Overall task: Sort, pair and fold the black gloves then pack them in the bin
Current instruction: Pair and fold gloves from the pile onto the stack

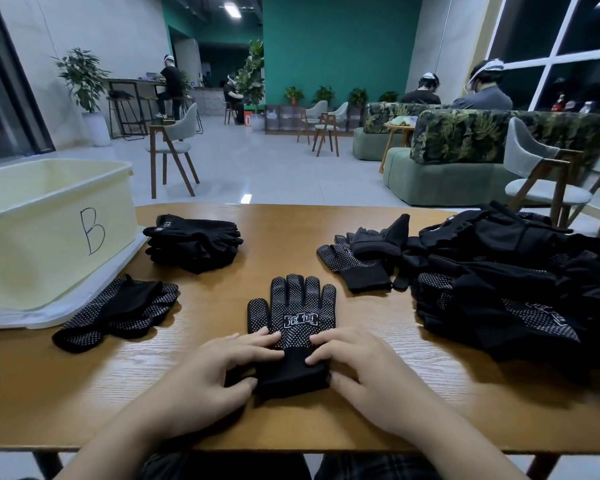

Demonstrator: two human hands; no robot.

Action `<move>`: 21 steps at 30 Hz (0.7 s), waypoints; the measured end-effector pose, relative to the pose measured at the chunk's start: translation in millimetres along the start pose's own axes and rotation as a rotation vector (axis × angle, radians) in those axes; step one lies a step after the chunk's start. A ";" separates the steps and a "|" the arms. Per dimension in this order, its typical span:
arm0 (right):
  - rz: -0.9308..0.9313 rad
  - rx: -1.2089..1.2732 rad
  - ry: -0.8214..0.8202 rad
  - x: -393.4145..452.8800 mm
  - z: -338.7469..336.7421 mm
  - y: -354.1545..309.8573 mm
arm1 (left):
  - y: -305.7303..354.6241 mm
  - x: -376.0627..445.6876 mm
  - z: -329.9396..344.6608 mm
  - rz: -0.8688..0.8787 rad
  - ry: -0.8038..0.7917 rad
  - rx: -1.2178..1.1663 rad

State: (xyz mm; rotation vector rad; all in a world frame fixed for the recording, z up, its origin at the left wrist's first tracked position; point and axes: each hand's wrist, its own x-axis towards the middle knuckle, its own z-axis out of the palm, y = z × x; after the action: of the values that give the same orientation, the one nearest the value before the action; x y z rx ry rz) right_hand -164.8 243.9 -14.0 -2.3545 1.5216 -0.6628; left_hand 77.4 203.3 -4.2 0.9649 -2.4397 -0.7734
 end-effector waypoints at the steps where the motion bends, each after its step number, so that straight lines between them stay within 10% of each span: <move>1: 0.007 0.017 0.027 1.8 0.8 -0.6 | 1.0 0.5 0.7 0.001 0.015 -0.020; 15: 0.438 0.049 0.254 59.8 1.5 -15.1 | 6.4 63.6 10.0 -0.358 0.325 -0.096; 21: 0.514 -0.215 0.233 75.5 10.3 -13.7 | 6.8 62.4 18.3 -0.242 0.487 0.029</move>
State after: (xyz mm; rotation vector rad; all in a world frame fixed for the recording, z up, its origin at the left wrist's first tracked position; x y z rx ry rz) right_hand -122.5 180.8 0.9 -1.9316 2.2857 -0.6838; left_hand 21.7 169.1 -3.8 1.3019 -1.9416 -0.5019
